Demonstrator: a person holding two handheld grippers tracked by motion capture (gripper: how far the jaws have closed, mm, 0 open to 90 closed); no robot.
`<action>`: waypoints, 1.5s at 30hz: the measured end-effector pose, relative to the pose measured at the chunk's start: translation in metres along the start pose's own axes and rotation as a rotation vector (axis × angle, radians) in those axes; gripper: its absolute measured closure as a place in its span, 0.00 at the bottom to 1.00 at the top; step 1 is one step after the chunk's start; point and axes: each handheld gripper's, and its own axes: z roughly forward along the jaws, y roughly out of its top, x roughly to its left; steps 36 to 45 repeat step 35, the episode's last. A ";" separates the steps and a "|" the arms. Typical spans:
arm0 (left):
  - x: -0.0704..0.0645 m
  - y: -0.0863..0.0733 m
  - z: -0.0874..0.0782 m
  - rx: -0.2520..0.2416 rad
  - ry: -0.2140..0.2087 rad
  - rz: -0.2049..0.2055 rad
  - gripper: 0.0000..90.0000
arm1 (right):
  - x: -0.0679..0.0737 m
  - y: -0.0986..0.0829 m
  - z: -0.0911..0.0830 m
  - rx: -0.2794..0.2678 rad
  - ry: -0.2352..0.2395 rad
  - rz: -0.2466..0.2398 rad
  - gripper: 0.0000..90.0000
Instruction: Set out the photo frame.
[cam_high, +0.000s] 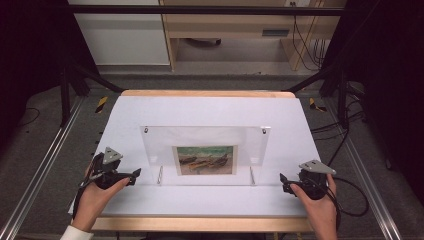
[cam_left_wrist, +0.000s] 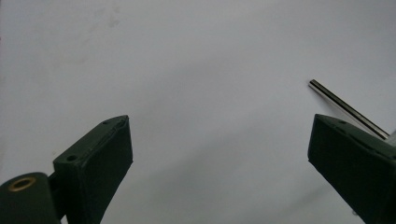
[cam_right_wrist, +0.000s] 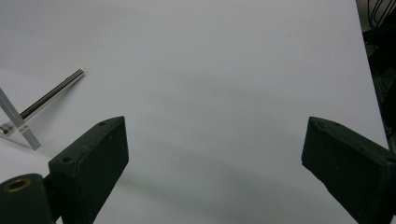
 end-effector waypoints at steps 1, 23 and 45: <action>0.001 0.002 0.002 0.000 0.002 0.000 0.07 | 0.000 0.001 0.001 0.002 0.002 0.000 0.08; 0.019 0.009 0.029 -0.038 0.036 -0.029 0.06 | -0.004 0.016 0.030 0.010 -0.008 -0.001 0.08; 0.017 -0.001 0.024 -0.046 0.060 -0.027 0.06 | 0.000 0.015 0.033 0.032 0.002 0.036 0.11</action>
